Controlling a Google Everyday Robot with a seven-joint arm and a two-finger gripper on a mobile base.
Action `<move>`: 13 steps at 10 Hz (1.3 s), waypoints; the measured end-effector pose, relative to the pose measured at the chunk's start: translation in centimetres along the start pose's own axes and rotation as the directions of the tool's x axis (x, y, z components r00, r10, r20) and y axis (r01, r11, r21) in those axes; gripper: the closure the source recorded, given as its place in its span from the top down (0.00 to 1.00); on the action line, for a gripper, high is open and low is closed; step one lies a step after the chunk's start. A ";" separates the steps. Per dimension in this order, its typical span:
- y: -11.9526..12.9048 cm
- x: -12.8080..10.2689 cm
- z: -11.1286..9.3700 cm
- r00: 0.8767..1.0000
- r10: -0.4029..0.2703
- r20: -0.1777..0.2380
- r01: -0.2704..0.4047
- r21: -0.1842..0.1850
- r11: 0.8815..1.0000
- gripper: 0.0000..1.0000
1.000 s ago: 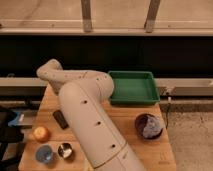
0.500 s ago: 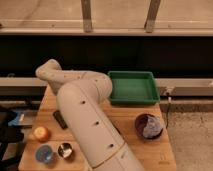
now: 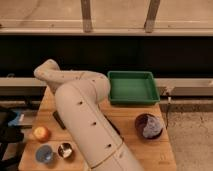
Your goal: Place sponge in plastic cup
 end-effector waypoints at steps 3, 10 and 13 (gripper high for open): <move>0.2 0.5 0.1 1.000 0.013 -0.013 -0.013 0.000 1.000 0.80; 0.2 0.8 0.6 0.999 0.033 0.013 -0.033 -0.018 0.999 0.16; -0.2 1.4 -1.1 0.997 0.057 0.044 -0.057 0.006 0.998 0.00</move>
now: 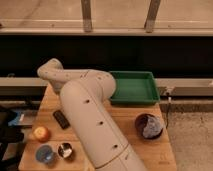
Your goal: Place sponge in plastic cup
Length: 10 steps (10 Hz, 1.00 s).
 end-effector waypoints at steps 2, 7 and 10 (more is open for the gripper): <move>-0.1 0.9 -2.2 0.999 0.028 0.037 -0.029 0.026 0.999 0.00; 0.5 3.4 -6.6 0.973 0.071 0.218 -0.088 0.071 0.994 0.00; 1.7 4.3 -9.0 0.930 0.063 0.361 -0.102 0.090 0.991 0.00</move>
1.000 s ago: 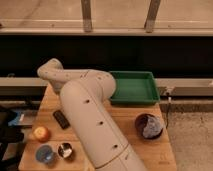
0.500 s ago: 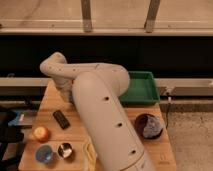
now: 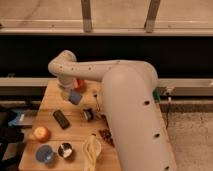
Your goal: Place sponge in plastic cup
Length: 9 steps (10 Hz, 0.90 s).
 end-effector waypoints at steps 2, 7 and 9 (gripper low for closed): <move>0.2 0.3 -1.6 0.997 0.007 0.074 -0.009 0.019 1.000 0.00; 2.2 0.0 -4.3 0.978 -0.005 0.207 -0.003 0.042 0.999 0.00; 3.1 -0.2 -5.1 0.974 -0.020 0.225 0.009 0.050 0.999 0.00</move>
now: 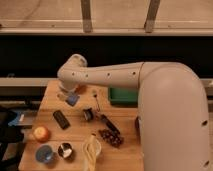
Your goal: Place sponge in plastic cup
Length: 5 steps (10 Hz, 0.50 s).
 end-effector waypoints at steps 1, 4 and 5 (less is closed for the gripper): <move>0.9 -0.6 -0.4 1.000 -0.018 0.007 0.018 -0.003 1.000 0.00; 2.7 -2.0 -1.0 0.997 -0.072 0.009 0.072 -0.025 0.997 0.00; 3.6 -2.3 -1.0 0.996 -0.089 0.005 0.089 -0.044 0.995 0.00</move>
